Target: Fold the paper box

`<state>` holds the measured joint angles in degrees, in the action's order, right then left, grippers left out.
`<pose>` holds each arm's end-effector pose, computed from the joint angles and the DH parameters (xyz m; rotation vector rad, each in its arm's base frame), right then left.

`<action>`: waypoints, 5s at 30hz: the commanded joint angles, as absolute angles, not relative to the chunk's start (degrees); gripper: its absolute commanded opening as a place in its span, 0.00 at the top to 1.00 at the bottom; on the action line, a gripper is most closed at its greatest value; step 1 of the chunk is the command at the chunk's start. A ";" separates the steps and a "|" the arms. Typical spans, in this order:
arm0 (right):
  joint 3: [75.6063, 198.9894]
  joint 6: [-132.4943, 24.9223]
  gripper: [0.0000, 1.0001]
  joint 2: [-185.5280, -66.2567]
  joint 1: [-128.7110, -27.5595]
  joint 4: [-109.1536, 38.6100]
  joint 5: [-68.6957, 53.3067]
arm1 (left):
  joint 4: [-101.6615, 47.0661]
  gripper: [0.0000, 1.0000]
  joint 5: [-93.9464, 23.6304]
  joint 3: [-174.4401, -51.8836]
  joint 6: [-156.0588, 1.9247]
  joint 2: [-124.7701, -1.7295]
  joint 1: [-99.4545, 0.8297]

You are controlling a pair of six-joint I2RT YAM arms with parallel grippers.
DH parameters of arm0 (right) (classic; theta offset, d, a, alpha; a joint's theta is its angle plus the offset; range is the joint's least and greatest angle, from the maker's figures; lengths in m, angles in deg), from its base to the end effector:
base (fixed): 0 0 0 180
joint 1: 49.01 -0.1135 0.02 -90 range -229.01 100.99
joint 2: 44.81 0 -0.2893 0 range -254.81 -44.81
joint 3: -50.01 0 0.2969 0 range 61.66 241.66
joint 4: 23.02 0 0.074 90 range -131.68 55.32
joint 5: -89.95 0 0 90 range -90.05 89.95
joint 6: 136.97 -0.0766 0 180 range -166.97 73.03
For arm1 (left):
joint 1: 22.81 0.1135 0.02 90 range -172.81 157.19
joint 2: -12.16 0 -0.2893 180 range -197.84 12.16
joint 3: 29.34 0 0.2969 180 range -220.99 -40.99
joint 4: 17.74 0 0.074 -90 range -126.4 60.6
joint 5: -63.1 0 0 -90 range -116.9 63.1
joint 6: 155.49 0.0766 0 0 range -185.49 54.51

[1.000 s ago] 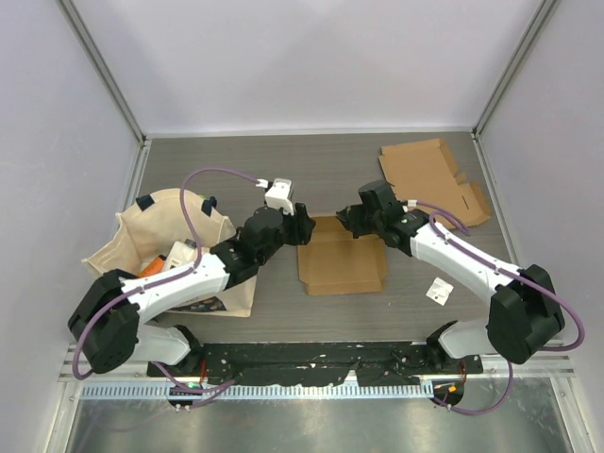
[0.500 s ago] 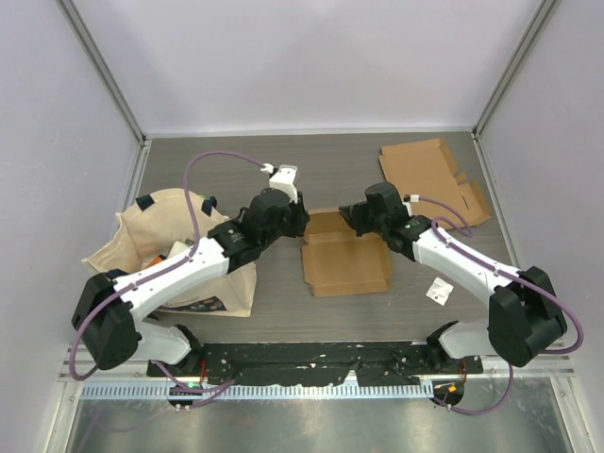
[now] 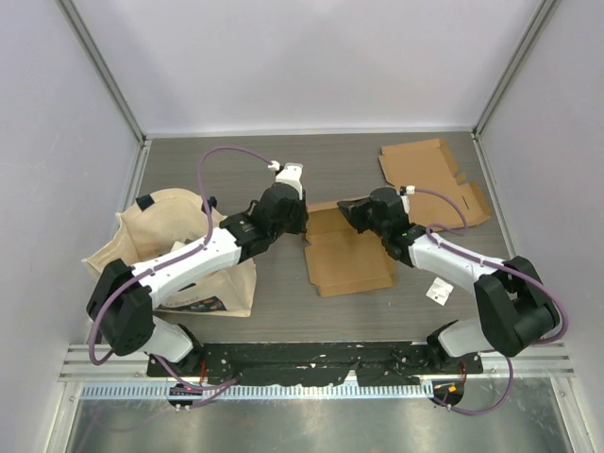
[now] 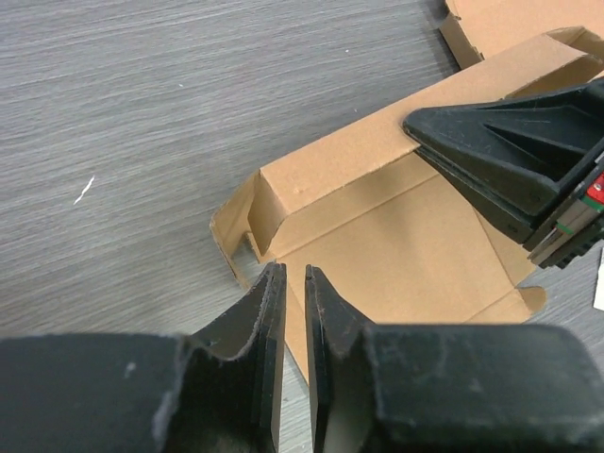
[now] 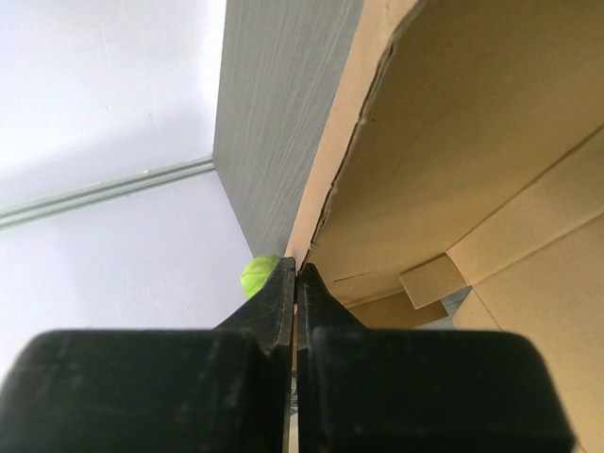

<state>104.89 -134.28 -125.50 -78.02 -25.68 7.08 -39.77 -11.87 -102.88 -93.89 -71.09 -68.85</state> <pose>0.3302 0.1723 0.1982 1.1740 1.9329 1.0686 0.2951 -0.2774 0.2729 0.1725 2.1368 -0.4961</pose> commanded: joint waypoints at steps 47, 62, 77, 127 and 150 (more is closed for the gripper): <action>92.69 -128.53 0.99 -126.73 -73.18 -2.60 -1.55 | -30.90 0.72 -18.63 -102.43 -91.33 -81.45 -65.44; 87.94 -129.24 0.99 -124.79 -73.35 2.85 -2.16 | -29.22 0.65 -19.34 -101.20 -89.83 -78.73 -66.06; 89.17 -129.24 0.99 -126.99 -73.79 14.28 -2.25 | -27.12 0.58 -20.84 -96.89 -91.15 -75.47 -66.14; 81.53 -143.30 0.99 -133.94 -80.73 25.10 5.83 | -32.84 1.00 41.38 -114.18 -101.06 -104.82 -76.60; 115.76 -75.74 0.26 -107.21 -71.25 -70.25 2.38 | -10.33 1.00 24.61 -91.09 -87.02 -87.78 -76.60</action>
